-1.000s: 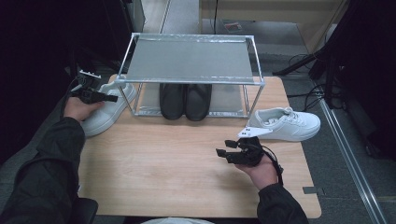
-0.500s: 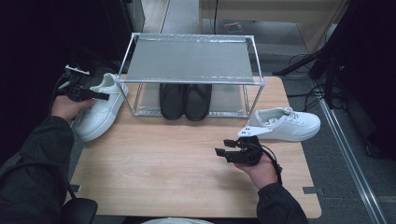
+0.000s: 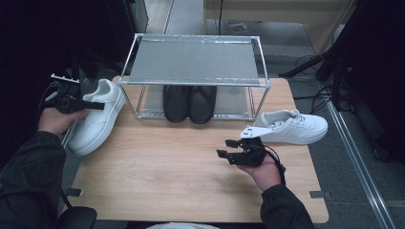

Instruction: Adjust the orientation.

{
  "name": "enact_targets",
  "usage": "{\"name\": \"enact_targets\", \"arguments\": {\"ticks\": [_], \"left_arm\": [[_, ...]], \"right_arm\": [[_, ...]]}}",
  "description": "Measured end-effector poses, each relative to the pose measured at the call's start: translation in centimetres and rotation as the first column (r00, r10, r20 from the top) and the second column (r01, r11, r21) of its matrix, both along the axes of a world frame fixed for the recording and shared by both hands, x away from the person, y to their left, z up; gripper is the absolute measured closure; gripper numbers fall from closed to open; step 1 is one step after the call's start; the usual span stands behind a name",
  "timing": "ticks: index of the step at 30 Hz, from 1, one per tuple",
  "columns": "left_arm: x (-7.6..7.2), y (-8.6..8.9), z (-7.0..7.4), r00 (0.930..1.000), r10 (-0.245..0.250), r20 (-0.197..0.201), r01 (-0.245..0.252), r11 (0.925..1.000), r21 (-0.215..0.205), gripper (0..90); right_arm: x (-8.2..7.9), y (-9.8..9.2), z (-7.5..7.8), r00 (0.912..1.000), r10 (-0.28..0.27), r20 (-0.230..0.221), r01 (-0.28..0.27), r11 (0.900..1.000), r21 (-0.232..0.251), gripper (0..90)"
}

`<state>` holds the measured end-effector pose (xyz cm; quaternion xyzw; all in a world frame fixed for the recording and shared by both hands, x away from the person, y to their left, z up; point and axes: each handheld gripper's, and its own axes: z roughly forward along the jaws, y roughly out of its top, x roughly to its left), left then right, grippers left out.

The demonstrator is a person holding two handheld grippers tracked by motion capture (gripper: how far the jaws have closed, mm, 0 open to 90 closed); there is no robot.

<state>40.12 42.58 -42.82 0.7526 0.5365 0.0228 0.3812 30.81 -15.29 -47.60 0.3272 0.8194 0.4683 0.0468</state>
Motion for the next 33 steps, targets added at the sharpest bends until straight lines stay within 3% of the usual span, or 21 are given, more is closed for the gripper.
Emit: {"name": "enact_targets", "arguments": {"ticks": [6,15,20,25,29,33], "left_arm": [[-2.6,-0.9,0.7,0.9998,-0.015,0.016,0.015,0.9997,0.018,83.0],[-5.7,-1.8,0.2,0.9997,-0.021,0.015,0.020,0.9991,0.036,83.0],[-7.6,-2.4,0.7,0.9988,-0.019,0.044,0.018,0.9996,0.021,83.0],[-9.1,-3.1,1.2,0.9985,-0.037,0.040,0.037,0.9993,0.007,82.9],[-10.3,-3.5,1.1,0.9980,-0.040,0.049,0.041,0.9986,-0.034,83.0],[-11.1,-4.8,0.9,0.9971,-0.063,0.042,0.064,0.9976,-0.026,83.0]], "right_arm": [[0.4,0.3,0.2,0.9999,0.013,-0.002,-0.013,1.000,0.003,44.9],[0.7,1.1,0.5,0.9993,0.035,0.008,-0.036,0.999,0.011,45.0],[0.7,1.8,0.4,0.9988,0.048,0.004,-0.048,0.999,0.013,44.8],[0.7,2.5,0.6,0.9971,0.075,0.011,-0.075,0.997,0.016,45.0],[0.9,2.9,0.6,0.9963,0.085,0.016,-0.085,0.996,0.000,44.9],[1.1,3.2,0.6,0.9959,0.090,0.012,-0.090,0.996,0.001,44.9]]}}
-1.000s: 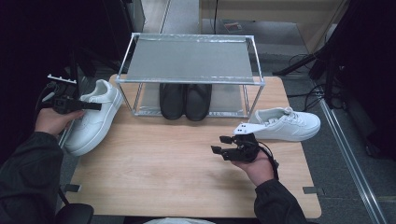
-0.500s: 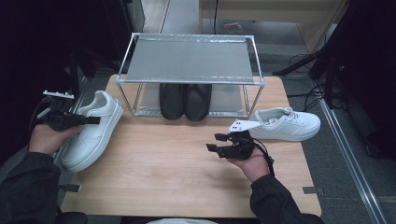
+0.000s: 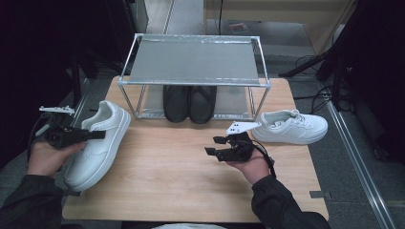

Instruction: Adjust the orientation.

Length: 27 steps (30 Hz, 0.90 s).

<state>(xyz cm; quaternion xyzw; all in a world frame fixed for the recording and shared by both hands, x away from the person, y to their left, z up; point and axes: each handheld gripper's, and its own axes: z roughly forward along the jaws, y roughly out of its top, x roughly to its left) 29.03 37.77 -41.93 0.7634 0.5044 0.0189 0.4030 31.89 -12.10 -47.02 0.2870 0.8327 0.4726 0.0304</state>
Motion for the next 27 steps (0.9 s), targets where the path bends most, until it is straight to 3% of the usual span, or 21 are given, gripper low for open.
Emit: {"name": "enact_targets", "arguments": {"ticks": [7,13,19,27], "left_arm": [[-0.6,-2.7,0.1,0.9978,-0.064,0.018,0.064,0.9979,0.009,83.0],[-0.7,-5.5,0.2,0.9930,-0.113,0.035,0.113,0.9935,-0.008,83.0],[-0.1,-8.3,-0.2,0.9838,-0.179,0.009,0.179,0.9838,-0.004,82.9],[1.2,-11.7,-0.4,0.9702,-0.242,0.004,0.242,0.9702,0.009,82.9]], "right_arm": [[0.0,0.2,0.2,0.9999,0.012,-0.001,-0.012,1.000,0.003,46.9],[0.1,-0.1,0.2,1.0000,0.000,0.010,0.000,1.000,0.004,46.8],[0.0,-0.2,0.3,0.9997,-0.012,0.019,0.012,1.000,-0.007,46.8],[0.1,-0.3,0.5,0.9996,-0.020,0.019,0.020,1.000,0.000,46.9]]}}
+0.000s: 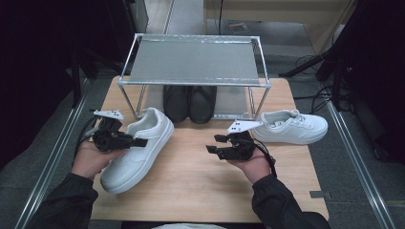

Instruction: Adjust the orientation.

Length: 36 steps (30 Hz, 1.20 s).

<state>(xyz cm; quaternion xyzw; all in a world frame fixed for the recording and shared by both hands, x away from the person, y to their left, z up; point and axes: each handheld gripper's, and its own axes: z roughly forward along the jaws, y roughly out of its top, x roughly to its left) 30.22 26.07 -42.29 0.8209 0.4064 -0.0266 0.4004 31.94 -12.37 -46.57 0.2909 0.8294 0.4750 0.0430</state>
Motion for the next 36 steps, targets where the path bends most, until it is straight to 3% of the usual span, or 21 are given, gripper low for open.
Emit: {"name": "enact_targets", "arguments": {"ticks": [8,22,30,36], "left_arm": [[1.2,-3.7,-0.4,0.9987,-0.051,-0.004,0.051,0.9986,0.014,82.9],[1.7,-9.2,-1.8,0.9895,-0.144,-0.015,0.144,0.9895,0.012,82.7],[2.0,-12.3,-2.7,0.9773,-0.211,-0.015,0.212,0.9770,0.028,82.4],[2.3,-14.6,-4.2,0.9666,-0.254,-0.035,0.255,0.9655,0.050,82.1]], "right_arm": [[0.0,-0.3,0.1,0.9999,-0.012,0.005,0.012,1.000,0.002,47.7],[-1.0,-1.8,0.2,0.9980,-0.061,0.020,0.061,0.998,-0.003,48.1],[-1.7,-2.9,0.2,0.9956,-0.092,0.019,0.092,0.996,0.003,48.5],[-2.2,-3.6,0.1,0.9926,-0.119,0.023,0.119,0.993,0.003,48.5]]}}
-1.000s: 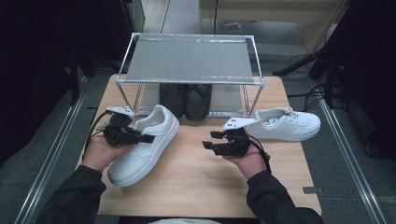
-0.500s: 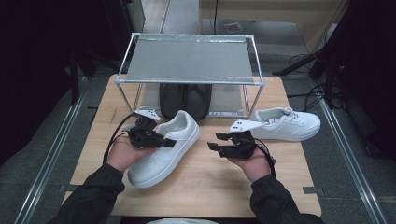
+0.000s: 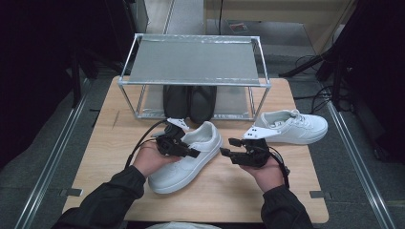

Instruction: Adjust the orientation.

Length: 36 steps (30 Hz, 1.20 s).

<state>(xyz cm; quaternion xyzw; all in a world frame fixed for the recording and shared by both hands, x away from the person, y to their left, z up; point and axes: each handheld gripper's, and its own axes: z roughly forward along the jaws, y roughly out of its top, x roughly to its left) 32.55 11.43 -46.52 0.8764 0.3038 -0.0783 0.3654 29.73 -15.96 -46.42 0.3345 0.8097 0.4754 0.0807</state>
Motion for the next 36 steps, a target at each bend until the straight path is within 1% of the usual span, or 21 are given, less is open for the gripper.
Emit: {"name": "enact_targets", "arguments": {"ticks": [3,4,6,10,11,12,14,15,17,18,20,21,22,23,24,25,26,28,31,33,36], "left_arm": [[0.0,-0.4,-0.5,0.9998,-0.018,0.012,0.018,0.9998,0.005,81.2],[0.1,-0.5,-0.8,0.9997,-0.023,-0.001,0.023,0.9997,0.001,80.7],[0.0,-0.8,-1.1,0.9994,-0.034,-0.006,0.034,0.9994,0.002,79.6],[-0.3,-1.0,-1.0,0.9989,-0.038,0.027,0.038,0.9992,0.010,73.9],[-0.2,-0.9,-1.0,0.9990,-0.038,0.025,0.038,0.9992,0.009,72.5],[-0.2,-0.7,-0.8,0.9994,-0.026,0.024,0.026,0.9996,0.010,71.7],[-0.3,-0.1,-0.4,0.9997,-0.006,0.022,0.006,0.9999,-0.009,68.5],[-0.3,0.1,-0.2,0.9997,0.002,0.025,-0.002,0.9999,-0.010,66.8],[-0.5,0.6,0.2,0.9996,0.010,0.027,-0.009,0.9999,-0.013,65.2],[-0.7,0.9,0.5,0.9993,0.016,0.033,-0.015,0.9997,-0.017,64.7],[-1.1,1.4,0.8,0.9988,0.026,0.040,-0.025,0.9995,-0.021,64.0],[-1.3,1.7,1.0,0.9981,0.041,0.045,-0.040,0.9988,-0.030,63.9],[-1.5,2.1,1.2,0.9980,0.045,0.045,-0.043,0.9982,-0.042,64.2],[-1.6,2.2,1.3,0.9976,0.052,0.046,-0.050,0.9978,-0.045,64.2],[-1.7,2.5,1.4,0.9977,0.056,0.039,-0.054,0.9973,-0.049,65.1],[-2.0,2.6,1.5,0.9972,0.065,0.037,-0.063,0.9962,-0.059,68.1],[-2.1,2.8,1.6,0.9973,0.066,0.033,-0.063,0.9958,-0.066,70.4],[-2.5,2.9,1.6,0.9975,0.065,0.028,-0.063,0.9960,-0.063,74.5],[-3.4,3.2,1.6,0.9971,0.070,0.030,-0.068,0.9957,-0.063,83.2],[-3.8,3.5,1.5,0.9961,0.086,0.018,-0.085,0.9942,-0.067,84.2],[-4.6,3.7,1.0,0.9950,0.097,0.024,-0.096,0.9940,-0.052,88.4]], "right_arm": [[-0.2,-0.1,-0.1,0.9999,-0.013,0.001,0.013,1.000,-0.007,48.5],[-0.2,-0.1,-0.2,0.9999,-0.016,0.001,0.016,1.000,-0.007,48.5],[-0.2,-0.1,-0.2,0.9998,-0.022,-0.003,0.022,1.000,-0.002,48.5],[-0.2,-0.1,-0.3,0.9997,-0.022,-0.010,0.022,1.000,0.011,49.7],[-0.1,-0.1,-0.3,0.9997,-0.022,-0.011,0.022,1.000,0.010,50.0],[-0.1,-0.1,-0.3,0.9997,-0.021,-0.012,0.021,1.000,0.009,50.4],[0.0,-0.1,-0.3,0.9996,-0.022,-0.018,0.022,1.000,0.012,51.5],[0.1,-0.1,-0.3,0.9996,-0.019,-0.019,0.019,1.000,0.017,52.3],[0.1,0.0,-0.3,0.9997,-0.015,-0.021,0.015,1.000,0.020,54.4],[0.1,0.1,-0.3,0.9997,-0.009,-0.022,0.009,1.000,0.020,56.4],[0.2,0.3,-0.3,0.9996,0.009,-0.028,-0.008,1.000,0.022,63.8],[0.2,0.4,-0.2,0.9990,0.018,-0.040,-0.017,1.000,0.024,66.8],[0.2,0.6,-0.2,0.9986,0.024,-0.048,-0.023,0.999,0.027,70.7],[0.3,0.8,-0.2,0.9976,0.033,-0.062,-0.031,0.999,0.032,74.2],[0.3,0.9,-0.1,0.9973,0.034,-0.065,-0.032,0.999,0.033,76.6],[0.5,1.1,0.0,0.9959,0.038,-0.083,-0.034,0.998,0.048,81.1],[0.6,1.3,0.1,0.9946,0.045,-0.093,-0.040,0.998,0.057,82.9],[0.8,1.6,0.2,0.9931,0.054,-0.104,-0.048,0.997,0.062,88.6],[1.3,2.1,0.3,0.9906,0.072,-0.116,-0.066,0.996,0.057,90.0],[1.6,2.4,0.3,0.9895,0.077,-0.122,-0.070,0.996,0.056,90.0],[2.0,2.8,0.2,0.9884,0.085,-0.126,-0.079,0.996,0.046,90.0]]}}
